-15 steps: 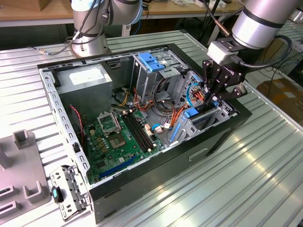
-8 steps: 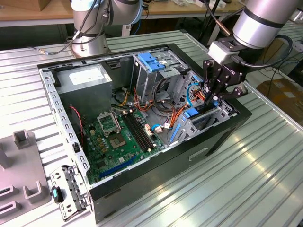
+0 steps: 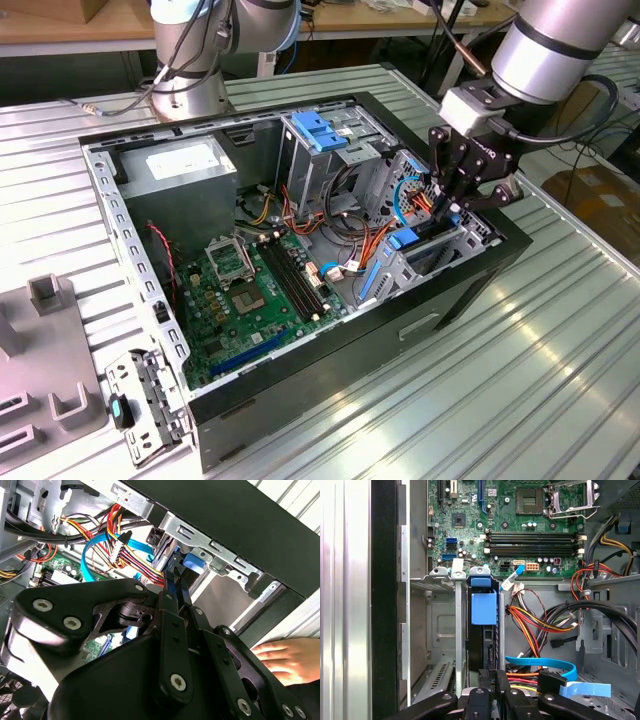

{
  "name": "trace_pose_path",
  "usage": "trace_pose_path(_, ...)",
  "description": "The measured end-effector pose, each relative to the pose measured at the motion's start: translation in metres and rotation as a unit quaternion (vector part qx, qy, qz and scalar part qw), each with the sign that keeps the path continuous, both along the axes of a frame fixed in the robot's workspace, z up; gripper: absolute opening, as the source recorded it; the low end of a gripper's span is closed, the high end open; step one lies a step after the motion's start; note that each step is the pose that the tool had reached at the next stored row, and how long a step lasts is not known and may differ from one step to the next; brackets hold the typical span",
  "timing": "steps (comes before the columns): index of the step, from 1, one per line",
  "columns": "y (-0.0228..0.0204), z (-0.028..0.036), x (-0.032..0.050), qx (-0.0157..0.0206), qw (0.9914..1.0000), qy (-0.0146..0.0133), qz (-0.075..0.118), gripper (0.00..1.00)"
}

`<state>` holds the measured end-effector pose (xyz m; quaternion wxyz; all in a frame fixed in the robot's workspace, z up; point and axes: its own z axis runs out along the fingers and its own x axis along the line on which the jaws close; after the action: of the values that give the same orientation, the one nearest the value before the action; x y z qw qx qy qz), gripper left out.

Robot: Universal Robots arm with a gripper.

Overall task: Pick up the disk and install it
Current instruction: 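Insert the first disk wire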

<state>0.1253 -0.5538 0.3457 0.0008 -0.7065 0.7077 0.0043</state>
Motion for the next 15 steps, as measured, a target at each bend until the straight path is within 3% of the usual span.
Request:
trace_pose_path(9, 0.0000, -0.0010, 0.0000, 0.0002, 1.00000, 0.0000, 0.000, 0.17)
trace_pose_path(15, 0.0000, 0.0019, 0.0002, 0.0004, 1.00000, 0.0000, 0.000, 0.17)
